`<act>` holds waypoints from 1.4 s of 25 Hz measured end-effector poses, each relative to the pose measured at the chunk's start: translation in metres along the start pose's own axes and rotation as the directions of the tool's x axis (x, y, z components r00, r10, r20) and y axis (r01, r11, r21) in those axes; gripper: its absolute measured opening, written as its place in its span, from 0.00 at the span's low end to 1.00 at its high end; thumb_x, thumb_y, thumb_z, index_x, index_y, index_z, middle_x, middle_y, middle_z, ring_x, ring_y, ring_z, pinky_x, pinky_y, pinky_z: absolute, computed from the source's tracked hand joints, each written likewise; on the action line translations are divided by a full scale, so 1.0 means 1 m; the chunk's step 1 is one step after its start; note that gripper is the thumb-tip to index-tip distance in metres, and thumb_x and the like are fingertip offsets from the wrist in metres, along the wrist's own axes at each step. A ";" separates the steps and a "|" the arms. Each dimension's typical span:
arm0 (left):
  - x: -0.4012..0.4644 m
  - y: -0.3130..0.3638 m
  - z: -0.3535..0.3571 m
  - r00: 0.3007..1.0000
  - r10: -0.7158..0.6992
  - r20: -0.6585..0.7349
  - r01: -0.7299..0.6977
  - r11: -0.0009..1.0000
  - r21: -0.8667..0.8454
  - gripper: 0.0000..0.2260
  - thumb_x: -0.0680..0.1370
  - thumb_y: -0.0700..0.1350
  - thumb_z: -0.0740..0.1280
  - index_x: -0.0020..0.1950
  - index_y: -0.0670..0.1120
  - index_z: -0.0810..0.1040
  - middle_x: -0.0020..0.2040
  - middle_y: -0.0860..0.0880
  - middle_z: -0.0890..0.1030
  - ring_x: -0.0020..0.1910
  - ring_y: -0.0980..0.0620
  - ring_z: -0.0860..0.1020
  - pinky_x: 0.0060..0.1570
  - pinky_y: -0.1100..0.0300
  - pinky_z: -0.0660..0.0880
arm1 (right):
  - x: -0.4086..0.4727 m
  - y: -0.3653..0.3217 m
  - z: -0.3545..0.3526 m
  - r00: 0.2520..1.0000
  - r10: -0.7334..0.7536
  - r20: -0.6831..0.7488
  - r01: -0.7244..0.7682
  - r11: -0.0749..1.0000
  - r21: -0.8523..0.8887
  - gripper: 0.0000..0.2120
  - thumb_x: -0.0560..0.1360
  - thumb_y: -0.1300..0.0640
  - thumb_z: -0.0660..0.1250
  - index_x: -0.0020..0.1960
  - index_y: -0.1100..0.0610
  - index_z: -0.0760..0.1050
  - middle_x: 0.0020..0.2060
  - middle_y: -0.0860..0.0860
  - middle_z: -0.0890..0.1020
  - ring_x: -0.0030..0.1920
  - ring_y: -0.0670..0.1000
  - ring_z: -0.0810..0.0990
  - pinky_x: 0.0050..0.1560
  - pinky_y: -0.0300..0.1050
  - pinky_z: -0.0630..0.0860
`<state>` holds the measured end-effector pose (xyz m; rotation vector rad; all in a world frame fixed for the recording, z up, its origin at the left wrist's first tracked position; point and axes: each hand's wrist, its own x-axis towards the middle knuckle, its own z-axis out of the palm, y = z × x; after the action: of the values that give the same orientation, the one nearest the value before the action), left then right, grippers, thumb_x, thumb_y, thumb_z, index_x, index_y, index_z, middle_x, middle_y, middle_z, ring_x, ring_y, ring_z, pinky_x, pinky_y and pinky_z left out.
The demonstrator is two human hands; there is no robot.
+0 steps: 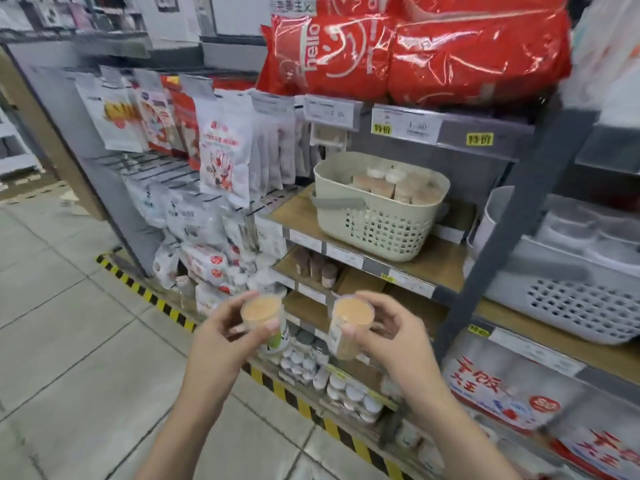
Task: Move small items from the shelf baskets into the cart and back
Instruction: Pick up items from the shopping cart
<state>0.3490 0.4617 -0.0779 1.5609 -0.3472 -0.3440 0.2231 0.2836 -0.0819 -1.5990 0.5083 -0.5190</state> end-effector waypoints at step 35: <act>0.345 0.050 0.206 0.471 -0.061 0.880 -0.484 0.816 0.315 0.15 0.68 0.45 0.77 0.52 0.47 0.80 0.49 0.51 0.82 0.45 0.59 0.79 0.46 0.66 0.74 | 0.245 -0.026 -0.081 0.933 -0.233 -0.275 -0.054 0.662 -0.747 0.15 0.70 0.52 0.72 0.56 0.50 0.79 0.53 0.42 0.77 0.56 0.41 0.73 0.57 0.37 0.69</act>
<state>0.5730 0.1274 -0.0325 1.7359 -1.5824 -0.8982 0.3699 0.0740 -0.0415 -2.3552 1.0142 -0.7355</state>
